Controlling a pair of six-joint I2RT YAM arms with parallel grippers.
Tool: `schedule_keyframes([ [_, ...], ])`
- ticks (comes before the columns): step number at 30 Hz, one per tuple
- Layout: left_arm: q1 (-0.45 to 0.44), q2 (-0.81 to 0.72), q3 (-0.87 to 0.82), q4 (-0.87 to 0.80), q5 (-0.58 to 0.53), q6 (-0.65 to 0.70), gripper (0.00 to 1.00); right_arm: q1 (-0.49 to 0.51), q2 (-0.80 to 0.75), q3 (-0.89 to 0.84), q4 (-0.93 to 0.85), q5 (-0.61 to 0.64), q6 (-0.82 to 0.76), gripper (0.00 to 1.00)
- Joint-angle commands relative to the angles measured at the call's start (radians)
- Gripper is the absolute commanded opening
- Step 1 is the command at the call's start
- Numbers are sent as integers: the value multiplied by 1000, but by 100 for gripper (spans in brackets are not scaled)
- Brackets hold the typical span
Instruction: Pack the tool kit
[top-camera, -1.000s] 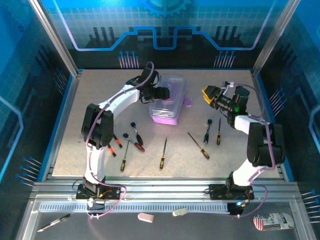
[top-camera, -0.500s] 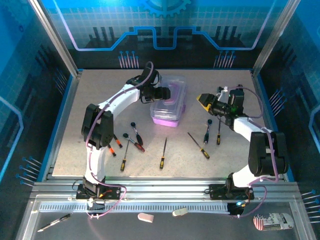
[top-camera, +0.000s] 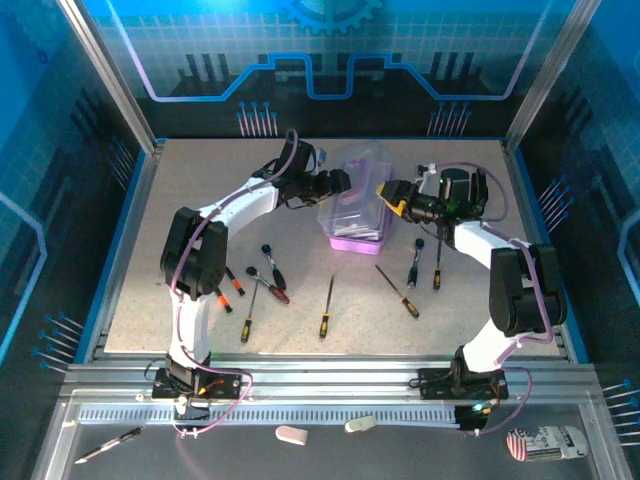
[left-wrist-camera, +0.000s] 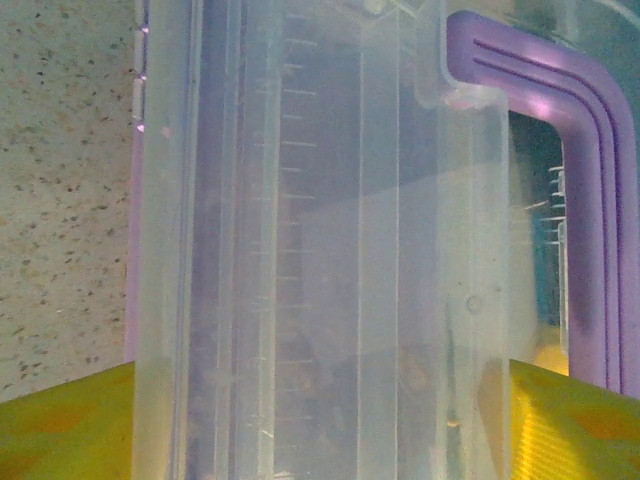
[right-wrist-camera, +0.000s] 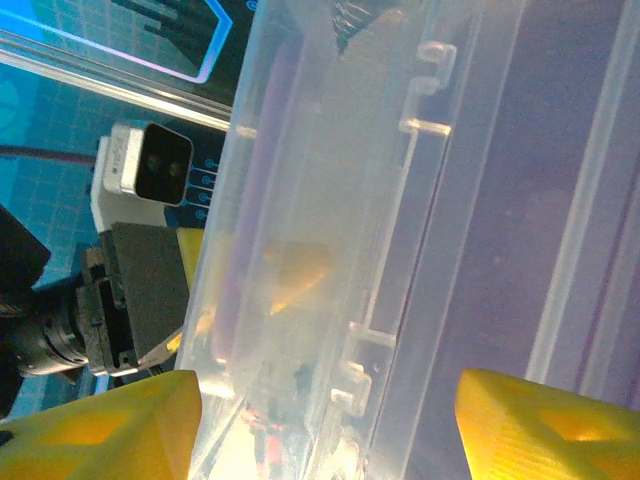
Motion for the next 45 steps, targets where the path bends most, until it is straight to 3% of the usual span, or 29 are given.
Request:
schedule_keyframes([
  [1, 2, -28, -60, 86, 80, -89, 64, 24, 14, 47, -18, -30, -14, 68],
  [3, 4, -36, -85, 117, 94, -97, 71, 34, 19, 59, -19, -32, -11, 68],
  [8, 15, -90, -128, 130, 85, -73, 99, 60, 42, 111, -48, -39, -17, 67],
  [19, 50, -221, -257, 132, 89, 12, 99, 105, 73, 227, -191, -28, -90, 65],
  [28, 158, -315, -468, 352, 132, -64, 99, 186, 91, 421, -448, 61, -244, 67],
  [36, 261, -310, -579, 609, 261, -217, 99, 243, 171, 582, -553, 91, -286, 68],
  [39, 269, -298, -561, 621, 323, -226, 99, 256, 201, 639, -583, 98, -294, 68],
  [45, 271, -314, -562, 624, 337, -226, 99, 288, 241, 748, -668, 141, -335, 68],
])
